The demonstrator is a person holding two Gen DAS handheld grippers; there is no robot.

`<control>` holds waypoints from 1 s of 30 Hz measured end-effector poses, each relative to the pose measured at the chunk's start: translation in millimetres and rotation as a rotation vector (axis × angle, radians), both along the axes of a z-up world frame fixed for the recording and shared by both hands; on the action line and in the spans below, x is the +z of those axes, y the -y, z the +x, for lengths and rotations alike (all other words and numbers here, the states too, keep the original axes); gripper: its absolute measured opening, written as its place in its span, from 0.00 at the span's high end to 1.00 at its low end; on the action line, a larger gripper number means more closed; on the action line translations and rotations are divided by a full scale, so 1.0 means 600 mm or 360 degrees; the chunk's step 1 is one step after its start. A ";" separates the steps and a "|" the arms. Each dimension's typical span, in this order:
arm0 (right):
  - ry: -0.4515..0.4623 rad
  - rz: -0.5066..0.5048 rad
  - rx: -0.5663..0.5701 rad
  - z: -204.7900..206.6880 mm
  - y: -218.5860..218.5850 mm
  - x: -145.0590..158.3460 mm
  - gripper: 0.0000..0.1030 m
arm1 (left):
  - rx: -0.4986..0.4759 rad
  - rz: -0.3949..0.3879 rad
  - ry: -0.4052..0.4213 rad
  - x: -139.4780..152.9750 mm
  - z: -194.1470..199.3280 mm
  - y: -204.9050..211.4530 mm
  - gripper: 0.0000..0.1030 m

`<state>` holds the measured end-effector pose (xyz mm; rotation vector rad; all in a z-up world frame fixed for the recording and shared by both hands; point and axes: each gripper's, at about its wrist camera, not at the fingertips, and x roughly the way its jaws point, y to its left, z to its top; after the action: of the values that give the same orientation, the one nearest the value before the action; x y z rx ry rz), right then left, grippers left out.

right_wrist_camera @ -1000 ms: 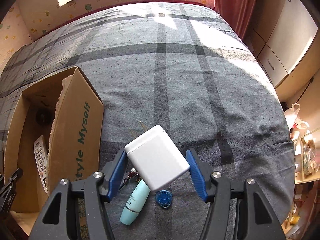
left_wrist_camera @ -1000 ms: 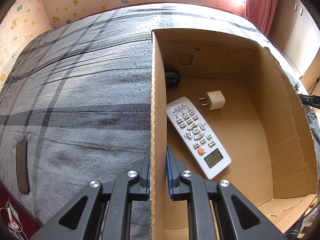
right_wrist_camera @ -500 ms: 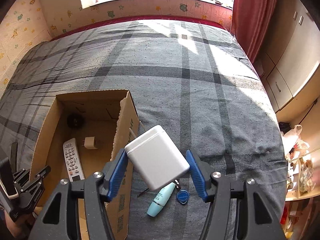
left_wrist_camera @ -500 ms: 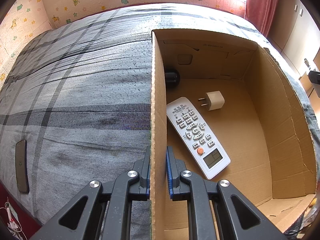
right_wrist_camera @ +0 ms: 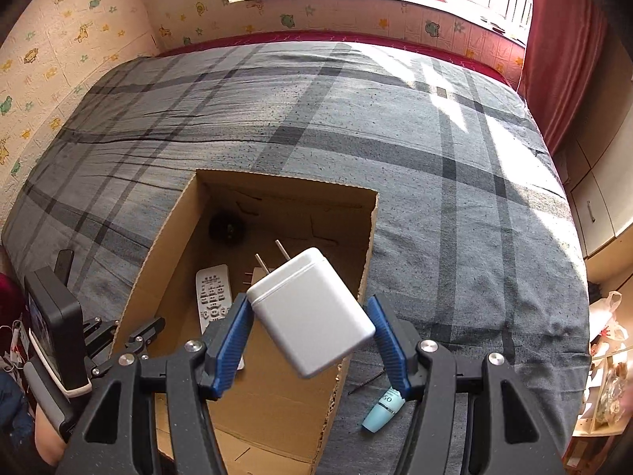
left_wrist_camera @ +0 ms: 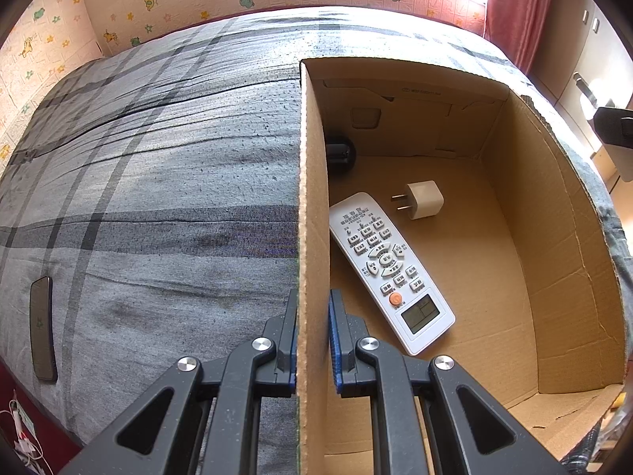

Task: Organize rigid objects
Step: 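Lift the larger white charger with the right gripper into the box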

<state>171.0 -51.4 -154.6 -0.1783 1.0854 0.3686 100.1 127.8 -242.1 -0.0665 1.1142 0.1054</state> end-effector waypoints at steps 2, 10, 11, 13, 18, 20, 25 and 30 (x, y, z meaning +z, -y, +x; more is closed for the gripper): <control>-0.0009 -0.0008 0.0031 -0.002 -0.016 -0.007 0.38 | 0.0000 0.0002 0.0001 0.000 0.000 0.001 0.87; -0.0096 -0.0017 0.0102 0.004 -0.068 -0.057 0.38 | -0.0001 -0.0011 0.0006 -0.001 -0.002 0.000 0.87; -0.0111 -0.0020 0.0106 0.004 -0.074 -0.065 0.38 | -0.0003 -0.0010 0.0007 -0.001 -0.002 0.000 0.87; -0.0143 -0.0024 0.0114 0.007 -0.083 -0.079 0.38 | -0.0005 -0.0008 0.0008 -0.001 -0.003 0.000 0.87; -0.0186 -0.0068 0.0120 0.012 -0.103 -0.113 0.38 | -0.0002 -0.0013 0.0008 -0.001 -0.003 0.000 0.87; -0.0207 -0.0084 0.0118 0.015 -0.108 -0.127 0.38 | -0.0002 -0.0016 0.0009 -0.001 -0.003 -0.001 0.87; -0.0270 -0.0116 0.0119 0.023 -0.117 -0.159 0.38 | -0.0001 -0.0019 0.0010 0.000 -0.003 -0.001 0.87; -0.0337 -0.0145 0.0115 0.032 -0.125 -0.185 0.38 | -0.0002 -0.0019 0.0010 0.000 -0.002 -0.001 0.87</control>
<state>190.5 23.3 -265.4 -0.2647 1.3080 0.4096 98.7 128.3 -241.9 -0.0770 1.1086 0.0972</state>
